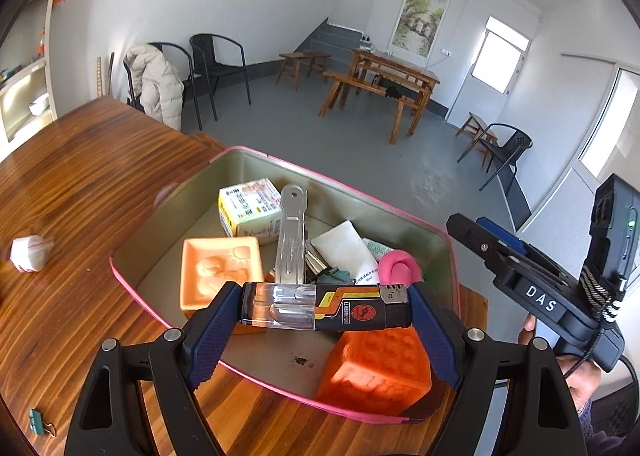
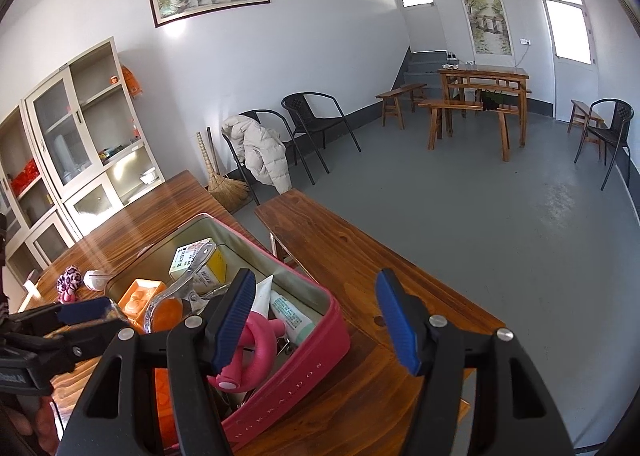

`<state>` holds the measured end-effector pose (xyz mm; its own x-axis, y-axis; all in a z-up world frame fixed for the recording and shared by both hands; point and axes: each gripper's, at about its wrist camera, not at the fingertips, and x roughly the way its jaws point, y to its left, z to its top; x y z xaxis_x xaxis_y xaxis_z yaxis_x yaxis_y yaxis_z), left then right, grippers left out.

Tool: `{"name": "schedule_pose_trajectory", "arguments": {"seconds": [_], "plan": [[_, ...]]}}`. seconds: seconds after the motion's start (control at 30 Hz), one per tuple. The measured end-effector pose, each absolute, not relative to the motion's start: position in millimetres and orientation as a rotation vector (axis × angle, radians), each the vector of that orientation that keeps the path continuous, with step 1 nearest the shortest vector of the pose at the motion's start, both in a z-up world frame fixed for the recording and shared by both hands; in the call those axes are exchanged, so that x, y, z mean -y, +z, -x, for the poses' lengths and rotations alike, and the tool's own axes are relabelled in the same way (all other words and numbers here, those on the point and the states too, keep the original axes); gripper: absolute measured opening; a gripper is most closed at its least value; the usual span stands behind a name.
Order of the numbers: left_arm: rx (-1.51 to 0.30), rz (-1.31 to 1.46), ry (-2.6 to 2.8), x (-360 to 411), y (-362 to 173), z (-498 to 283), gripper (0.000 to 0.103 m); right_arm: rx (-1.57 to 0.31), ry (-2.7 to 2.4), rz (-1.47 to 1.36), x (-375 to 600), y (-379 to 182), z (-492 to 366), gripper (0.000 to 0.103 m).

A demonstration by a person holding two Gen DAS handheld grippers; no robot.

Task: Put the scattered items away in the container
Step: 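Open both grippers over the tin to drop the lighter and teal clip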

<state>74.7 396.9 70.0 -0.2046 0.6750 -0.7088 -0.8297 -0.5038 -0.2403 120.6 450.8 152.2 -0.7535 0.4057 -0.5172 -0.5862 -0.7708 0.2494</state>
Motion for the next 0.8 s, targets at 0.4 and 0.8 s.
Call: {"name": "schedule_pose_trajectory", "arguments": {"seconds": [0.4, 0.8], "plan": [[-0.171, 0.997, 1.881, -369.5, 64.6, -66.2, 0.085, -0.534, 2.495, 0.613, -435.9, 154.4, -110.7, 0.070], [-0.123, 0.994, 1.960, -318.9, 69.1, -54.3, 0.086, -0.460, 2.585, 0.619, -397.5, 168.3, -90.7, 0.070]]}}
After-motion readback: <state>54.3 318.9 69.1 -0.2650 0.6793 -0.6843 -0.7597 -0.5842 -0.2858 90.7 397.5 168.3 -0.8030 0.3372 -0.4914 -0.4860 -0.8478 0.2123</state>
